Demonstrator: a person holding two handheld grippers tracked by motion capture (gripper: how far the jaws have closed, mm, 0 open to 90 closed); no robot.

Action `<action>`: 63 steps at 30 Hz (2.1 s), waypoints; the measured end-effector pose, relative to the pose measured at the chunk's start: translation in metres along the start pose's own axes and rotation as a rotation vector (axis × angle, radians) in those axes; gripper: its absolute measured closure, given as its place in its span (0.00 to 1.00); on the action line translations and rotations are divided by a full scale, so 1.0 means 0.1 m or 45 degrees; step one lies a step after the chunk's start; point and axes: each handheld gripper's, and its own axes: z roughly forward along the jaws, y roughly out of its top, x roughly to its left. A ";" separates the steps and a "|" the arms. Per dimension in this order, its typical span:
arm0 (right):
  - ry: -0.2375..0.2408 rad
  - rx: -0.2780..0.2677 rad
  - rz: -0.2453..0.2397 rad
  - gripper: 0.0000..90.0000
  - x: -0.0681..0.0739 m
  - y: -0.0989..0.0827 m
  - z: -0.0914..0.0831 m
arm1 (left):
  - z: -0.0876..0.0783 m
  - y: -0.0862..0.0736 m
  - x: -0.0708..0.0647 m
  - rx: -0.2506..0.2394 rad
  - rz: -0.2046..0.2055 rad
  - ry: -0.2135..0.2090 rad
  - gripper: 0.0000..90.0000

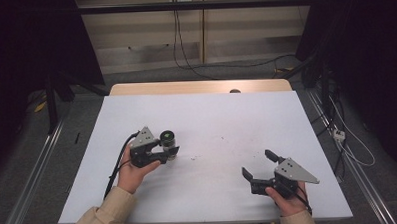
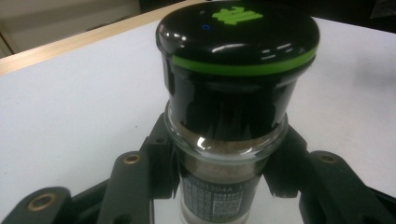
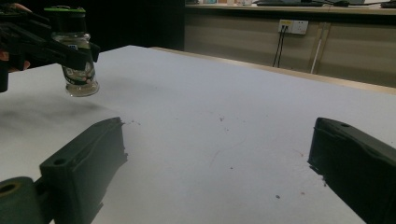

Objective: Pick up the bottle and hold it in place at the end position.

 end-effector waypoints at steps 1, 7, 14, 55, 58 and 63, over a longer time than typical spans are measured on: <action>0.000 0.000 0.000 0.03 0.00 0.00 0.00 | 0.01 0.00 0.00 -0.001 -0.002 -0.005 0.59; 0.004 -0.001 -0.002 0.03 0.00 0.00 0.01 | 0.10 0.04 0.00 0.007 -0.004 -0.015 0.59; 0.003 -0.001 -0.001 0.03 0.00 0.00 0.01 | 0.19 0.11 0.00 -0.010 0.004 -0.029 0.59; 0.020 0.008 0.010 0.03 0.00 0.00 0.03 | 0.62 0.35 -0.03 -0.037 0.024 -0.090 0.59; 0.022 0.009 0.014 0.03 0.00 0.00 0.03 | 0.62 0.36 -0.03 -0.034 0.032 -0.086 0.59; 0.023 0.013 0.014 0.03 0.00 0.00 0.04 | 0.65 0.35 -0.01 -0.025 0.046 -0.081 0.59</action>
